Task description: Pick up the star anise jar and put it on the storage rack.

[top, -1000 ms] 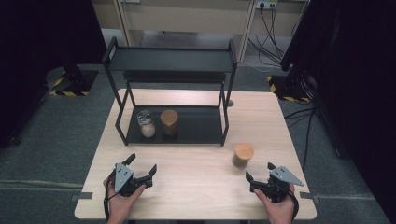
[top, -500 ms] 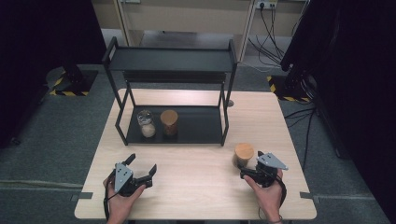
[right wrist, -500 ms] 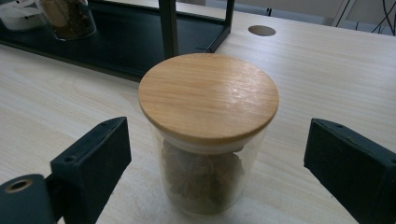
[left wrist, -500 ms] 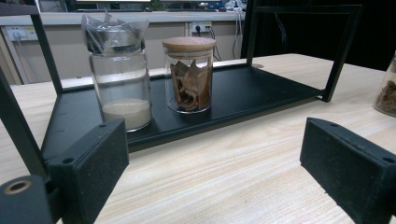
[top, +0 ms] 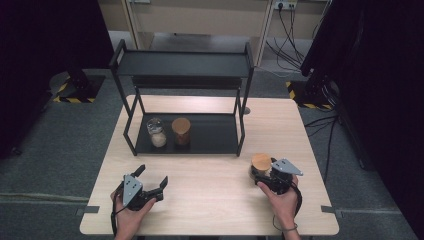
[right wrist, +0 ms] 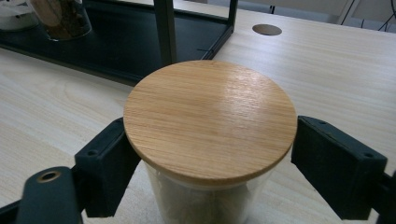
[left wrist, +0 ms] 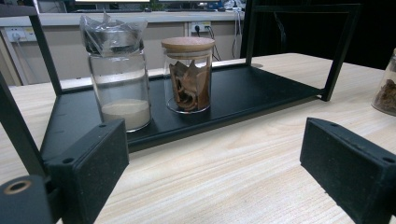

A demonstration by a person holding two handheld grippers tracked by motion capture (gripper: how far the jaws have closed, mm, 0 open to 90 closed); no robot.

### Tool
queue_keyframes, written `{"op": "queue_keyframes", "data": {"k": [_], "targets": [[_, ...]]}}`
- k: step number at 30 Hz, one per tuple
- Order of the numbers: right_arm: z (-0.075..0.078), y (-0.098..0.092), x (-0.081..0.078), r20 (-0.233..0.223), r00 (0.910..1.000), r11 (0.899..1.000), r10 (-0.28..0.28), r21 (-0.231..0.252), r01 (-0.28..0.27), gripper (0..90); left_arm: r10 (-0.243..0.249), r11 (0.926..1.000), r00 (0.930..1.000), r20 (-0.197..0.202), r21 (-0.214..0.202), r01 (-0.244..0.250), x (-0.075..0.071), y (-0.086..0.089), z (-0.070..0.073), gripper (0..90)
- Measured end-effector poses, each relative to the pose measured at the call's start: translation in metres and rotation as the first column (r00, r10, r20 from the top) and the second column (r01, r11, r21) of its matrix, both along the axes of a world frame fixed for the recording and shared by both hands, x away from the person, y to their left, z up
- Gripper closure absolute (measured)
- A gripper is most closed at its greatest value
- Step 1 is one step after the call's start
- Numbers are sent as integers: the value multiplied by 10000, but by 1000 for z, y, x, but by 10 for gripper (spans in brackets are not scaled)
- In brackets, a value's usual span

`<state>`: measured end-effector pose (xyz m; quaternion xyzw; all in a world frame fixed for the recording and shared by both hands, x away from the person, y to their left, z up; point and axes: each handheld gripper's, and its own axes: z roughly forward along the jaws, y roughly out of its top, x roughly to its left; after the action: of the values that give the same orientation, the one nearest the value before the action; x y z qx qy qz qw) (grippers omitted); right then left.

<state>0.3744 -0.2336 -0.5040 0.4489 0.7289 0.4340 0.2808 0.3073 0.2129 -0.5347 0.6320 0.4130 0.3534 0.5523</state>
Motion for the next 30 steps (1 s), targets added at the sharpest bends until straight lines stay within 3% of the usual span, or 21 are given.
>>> {"op": "queue_keyframes", "data": {"k": [6, 17, 30], "targets": [[-3, 2, 2, -59, 9998, 9998, 191, 76, -190, 248, -4, 10000, 10000, -1, 11, 4, 0, 0, 0, 74], [-4, 2, 2, 71, 9994, 9993, 347, 125, -348, 257, -10, 10000, 10000, 13, 26, 9, 0, 0, 0, 74], [8, 11, -19, 658, 9943, 9960, 839, 264, -858, 257, -2, 10000, 10000, 30, 70, 2, 0, -1, 0, 74]]}}
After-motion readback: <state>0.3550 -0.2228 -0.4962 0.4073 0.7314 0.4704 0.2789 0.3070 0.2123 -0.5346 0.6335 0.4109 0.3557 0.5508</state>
